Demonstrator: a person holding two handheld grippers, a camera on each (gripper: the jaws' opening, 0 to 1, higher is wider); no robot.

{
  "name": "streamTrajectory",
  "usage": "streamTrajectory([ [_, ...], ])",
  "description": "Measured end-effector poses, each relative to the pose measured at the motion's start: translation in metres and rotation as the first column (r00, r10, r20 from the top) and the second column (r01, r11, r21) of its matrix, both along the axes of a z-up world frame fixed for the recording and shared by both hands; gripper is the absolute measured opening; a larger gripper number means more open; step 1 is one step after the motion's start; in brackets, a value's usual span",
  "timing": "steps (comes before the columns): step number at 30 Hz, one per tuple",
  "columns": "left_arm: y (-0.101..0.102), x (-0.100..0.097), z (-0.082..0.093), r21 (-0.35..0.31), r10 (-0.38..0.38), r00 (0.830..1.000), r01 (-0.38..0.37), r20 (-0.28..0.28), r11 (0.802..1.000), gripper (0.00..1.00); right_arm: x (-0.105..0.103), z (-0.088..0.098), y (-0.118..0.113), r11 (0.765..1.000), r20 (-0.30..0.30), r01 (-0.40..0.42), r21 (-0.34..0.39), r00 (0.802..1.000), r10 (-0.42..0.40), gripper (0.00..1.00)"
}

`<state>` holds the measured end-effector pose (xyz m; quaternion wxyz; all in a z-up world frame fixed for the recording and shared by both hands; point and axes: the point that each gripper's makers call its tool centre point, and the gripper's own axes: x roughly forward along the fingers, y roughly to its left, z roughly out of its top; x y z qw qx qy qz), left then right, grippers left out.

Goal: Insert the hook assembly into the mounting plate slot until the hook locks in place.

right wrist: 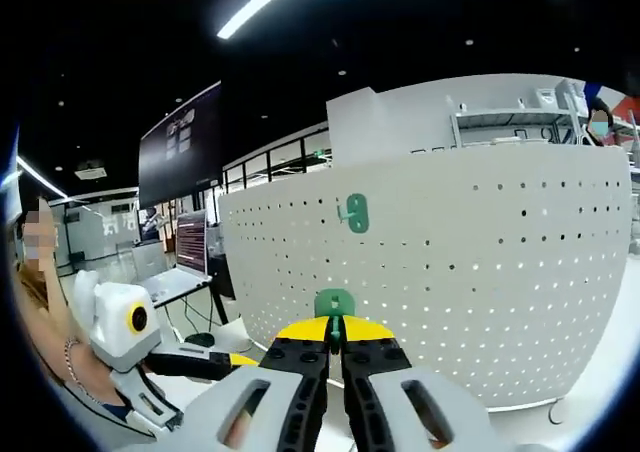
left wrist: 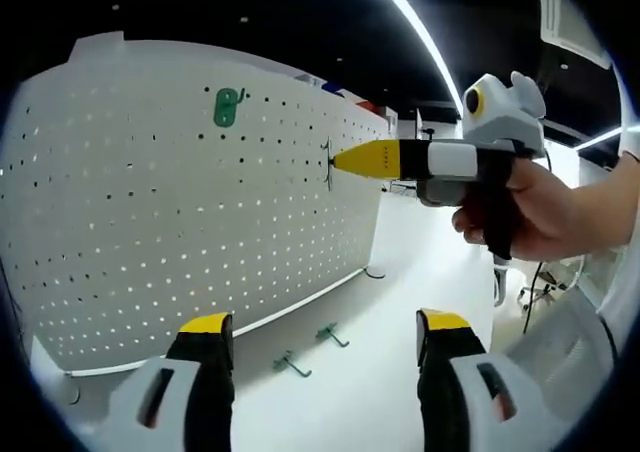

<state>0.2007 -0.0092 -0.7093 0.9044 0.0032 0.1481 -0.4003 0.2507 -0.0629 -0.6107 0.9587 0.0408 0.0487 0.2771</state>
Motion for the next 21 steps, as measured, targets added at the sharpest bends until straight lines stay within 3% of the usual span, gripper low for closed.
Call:
streamTrajectory([
  [21, 0.019, -0.021, -0.029, 0.034, -0.002, 0.998, 0.004, -0.061, 0.999, 0.75, 0.032, 0.021, -0.018, 0.998, 0.015, 0.063, 0.007, 0.998, -0.064, 0.0],
])
